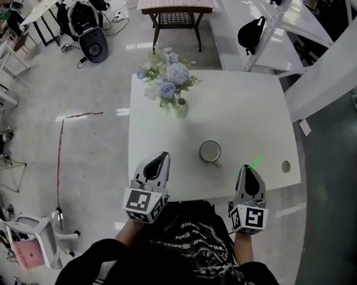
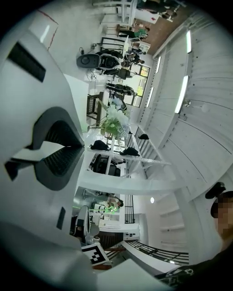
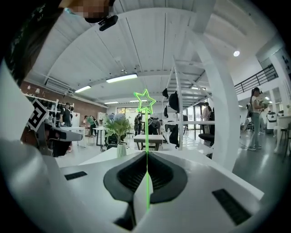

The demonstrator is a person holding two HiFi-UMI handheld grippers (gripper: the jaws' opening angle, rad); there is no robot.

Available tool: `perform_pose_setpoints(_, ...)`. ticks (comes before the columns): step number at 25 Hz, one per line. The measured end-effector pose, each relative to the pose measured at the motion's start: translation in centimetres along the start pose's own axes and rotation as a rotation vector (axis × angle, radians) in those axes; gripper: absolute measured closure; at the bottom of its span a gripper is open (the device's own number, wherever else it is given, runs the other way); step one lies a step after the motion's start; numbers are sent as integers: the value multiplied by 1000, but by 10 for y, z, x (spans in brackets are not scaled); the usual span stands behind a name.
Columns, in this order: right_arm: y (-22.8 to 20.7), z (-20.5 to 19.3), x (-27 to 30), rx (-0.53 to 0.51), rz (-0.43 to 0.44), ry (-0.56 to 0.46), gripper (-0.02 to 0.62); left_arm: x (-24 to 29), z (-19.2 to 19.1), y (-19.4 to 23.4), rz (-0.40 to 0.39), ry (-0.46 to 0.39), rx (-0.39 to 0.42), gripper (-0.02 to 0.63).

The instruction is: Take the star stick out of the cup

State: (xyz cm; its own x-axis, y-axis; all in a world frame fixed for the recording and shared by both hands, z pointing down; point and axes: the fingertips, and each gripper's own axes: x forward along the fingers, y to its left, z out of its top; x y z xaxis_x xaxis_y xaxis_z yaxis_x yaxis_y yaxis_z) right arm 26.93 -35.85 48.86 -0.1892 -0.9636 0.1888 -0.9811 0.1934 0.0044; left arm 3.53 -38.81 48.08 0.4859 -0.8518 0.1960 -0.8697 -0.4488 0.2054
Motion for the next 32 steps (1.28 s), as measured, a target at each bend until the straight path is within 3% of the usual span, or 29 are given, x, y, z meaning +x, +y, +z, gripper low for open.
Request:
perform_pose_setpoints(16,-1,-9,6,-34,38,53,584,4,-6,-14,3,28,44,586)
perform_pose_setpoints(21,-5,-11,8,-56,38,82,584,8,-8,-24,-23,28,111,586)
perform_pose_setpoints(32,-10,-12,8,-64,40,92,584,13,-16,-30,-23,48,101,586)
